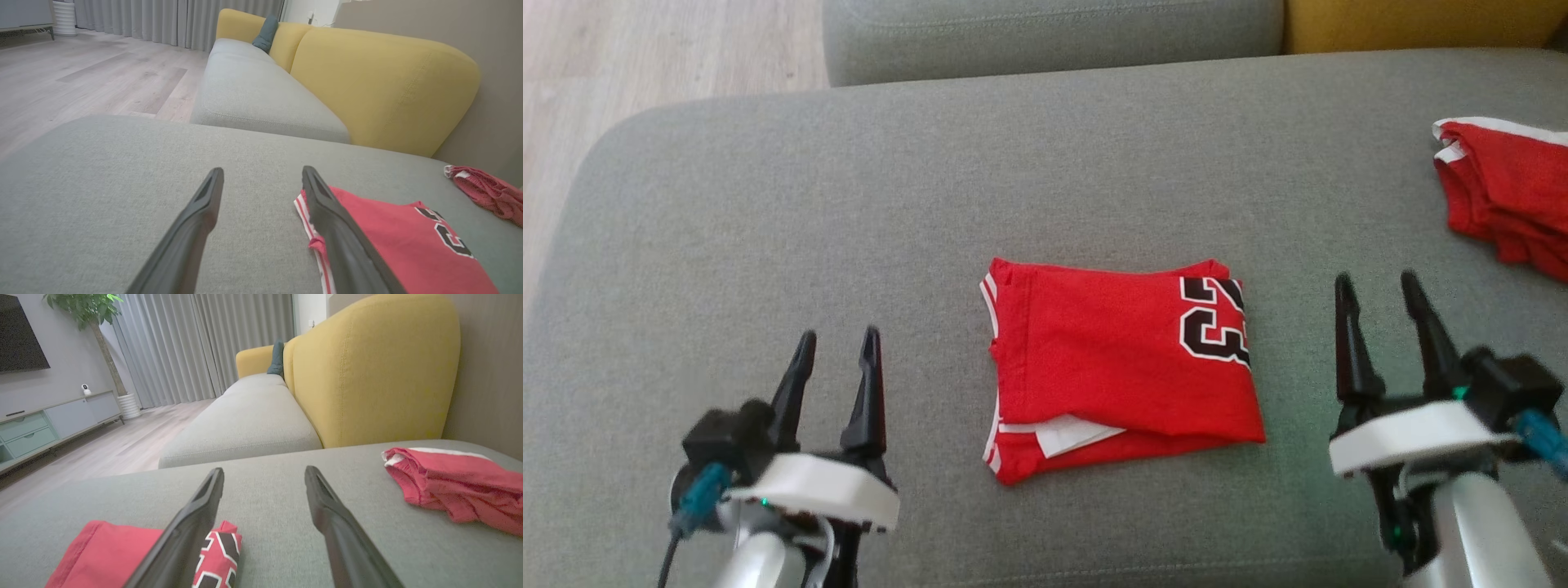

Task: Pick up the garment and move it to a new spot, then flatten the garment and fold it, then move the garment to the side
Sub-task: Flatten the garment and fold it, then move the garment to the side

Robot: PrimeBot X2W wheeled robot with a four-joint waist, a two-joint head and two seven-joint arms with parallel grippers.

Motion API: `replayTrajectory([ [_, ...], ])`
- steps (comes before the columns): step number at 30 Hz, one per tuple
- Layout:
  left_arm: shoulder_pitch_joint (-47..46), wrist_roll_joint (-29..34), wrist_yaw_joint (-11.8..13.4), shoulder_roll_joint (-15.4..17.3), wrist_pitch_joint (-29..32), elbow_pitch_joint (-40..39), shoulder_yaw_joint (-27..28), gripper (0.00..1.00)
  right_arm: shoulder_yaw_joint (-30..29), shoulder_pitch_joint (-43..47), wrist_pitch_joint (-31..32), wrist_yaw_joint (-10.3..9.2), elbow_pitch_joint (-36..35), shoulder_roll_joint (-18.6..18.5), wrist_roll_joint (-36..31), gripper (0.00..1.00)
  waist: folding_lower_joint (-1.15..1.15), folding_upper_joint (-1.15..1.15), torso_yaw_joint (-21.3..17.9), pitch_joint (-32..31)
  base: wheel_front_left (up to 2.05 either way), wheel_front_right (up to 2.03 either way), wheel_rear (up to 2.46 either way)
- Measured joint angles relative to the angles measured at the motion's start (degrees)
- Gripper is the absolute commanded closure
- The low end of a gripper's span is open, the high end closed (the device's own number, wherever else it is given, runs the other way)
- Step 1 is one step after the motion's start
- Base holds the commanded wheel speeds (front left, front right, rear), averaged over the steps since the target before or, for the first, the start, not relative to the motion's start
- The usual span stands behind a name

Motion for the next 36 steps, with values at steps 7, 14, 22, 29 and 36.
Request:
replayTrajectory([
  [7,2.54,3.20,-1.86,-1.51,0.01,1.27,2.40,0.00,-0.23,2.53,-0.56,0.00,1.70,0.25,0.07,0.00,0.00,0.00,-0.11,-0.92,0.00,0.00,0.00],
  [14,2.70,5.25,-3.45,-2.80,0.00,1.77,4.02,0.00,-0.22,2.53,-0.56,0.00,2.56,0.29,0.07,0.00,0.00,0.00,-0.06,-1.55,0.00,0.00,0.00],
  [22,4.09,6.14,-4.86,-3.76,0.00,2.47,4.97,0.00,-0.21,2.53,-0.55,0.00,2.96,0.29,0.07,0.00,0.00,0.00,0.23,-2.09,0.00,0.00,0.00],
  [29,4.47,6.43,-5.90,-4.79,0.00,2.65,6.20,0.00,-0.22,2.54,-0.54,0.00,2.99,0.29,0.05,0.00,0.00,0.00,0.37,-2.17,0.00,0.00,0.00],
  [36,4.47,7.02,-6.83,-5.21,0.00,2.86,7.49,0.00,-0.24,2.54,-0.46,0.00,2.97,0.30,0.05,0.00,0.00,0.00,0.43,-1.87,0.00,0.00,0.00],
])
